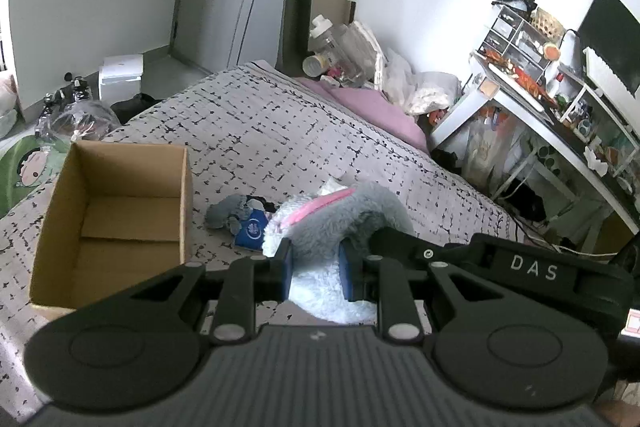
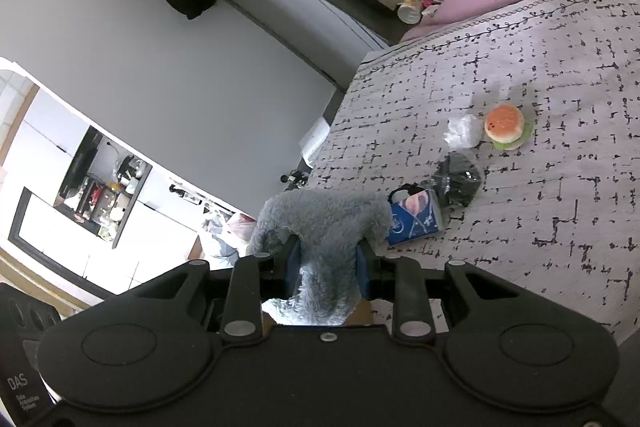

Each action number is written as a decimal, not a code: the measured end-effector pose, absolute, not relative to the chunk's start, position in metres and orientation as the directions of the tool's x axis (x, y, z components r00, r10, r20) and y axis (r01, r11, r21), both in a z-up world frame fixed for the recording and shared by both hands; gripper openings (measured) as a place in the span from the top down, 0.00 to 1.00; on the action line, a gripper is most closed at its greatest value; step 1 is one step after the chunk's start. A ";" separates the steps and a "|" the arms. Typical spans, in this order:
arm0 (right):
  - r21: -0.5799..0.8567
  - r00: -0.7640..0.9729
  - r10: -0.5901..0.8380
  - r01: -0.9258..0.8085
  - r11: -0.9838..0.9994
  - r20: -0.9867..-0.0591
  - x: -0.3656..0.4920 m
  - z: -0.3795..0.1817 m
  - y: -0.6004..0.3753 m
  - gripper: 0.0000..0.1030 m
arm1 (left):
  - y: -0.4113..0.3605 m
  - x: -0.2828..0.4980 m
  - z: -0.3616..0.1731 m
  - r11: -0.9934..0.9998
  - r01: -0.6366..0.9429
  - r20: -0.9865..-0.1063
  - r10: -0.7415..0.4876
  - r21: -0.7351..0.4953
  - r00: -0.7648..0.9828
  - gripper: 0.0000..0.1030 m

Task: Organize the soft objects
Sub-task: 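Lift the plush with both tools and carry it toward the cardboard box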

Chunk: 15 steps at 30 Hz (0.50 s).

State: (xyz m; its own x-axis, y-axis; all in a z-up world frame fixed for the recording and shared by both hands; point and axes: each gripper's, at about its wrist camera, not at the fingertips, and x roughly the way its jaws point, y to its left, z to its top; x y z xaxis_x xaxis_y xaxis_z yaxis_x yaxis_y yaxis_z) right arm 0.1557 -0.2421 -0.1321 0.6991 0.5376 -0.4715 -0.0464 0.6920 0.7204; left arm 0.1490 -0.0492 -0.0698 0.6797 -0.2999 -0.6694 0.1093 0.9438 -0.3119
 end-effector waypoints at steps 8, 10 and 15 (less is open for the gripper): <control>0.724 0.700 0.552 -0.071 0.686 -0.454 0.152 -0.123 -0.229 0.73 | -0.038 0.141 -0.059 0.946 0.107 -0.654 -0.291 -0.307 0.698 0.79; 0.721 0.701 0.552 -0.079 0.689 -0.451 0.151 -0.121 -0.225 0.73 | -0.034 0.140 -0.058 0.945 0.105 -0.651 -0.290 -0.308 0.701 0.78; 0.715 0.700 0.554 -0.090 0.693 -0.450 0.150 -0.118 -0.214 0.73 | -0.023 0.136 -0.057 0.944 0.097 -0.646 -0.288 -0.314 0.707 0.79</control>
State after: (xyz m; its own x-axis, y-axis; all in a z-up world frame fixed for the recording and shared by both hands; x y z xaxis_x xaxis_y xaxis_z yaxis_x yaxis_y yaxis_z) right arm 0.1498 -0.2141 -0.1175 0.7002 0.5543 -0.4499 -0.0897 0.6935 0.7149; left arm 0.1364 -0.0230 -0.0567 0.7067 -0.2878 -0.6463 0.0973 0.9444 -0.3141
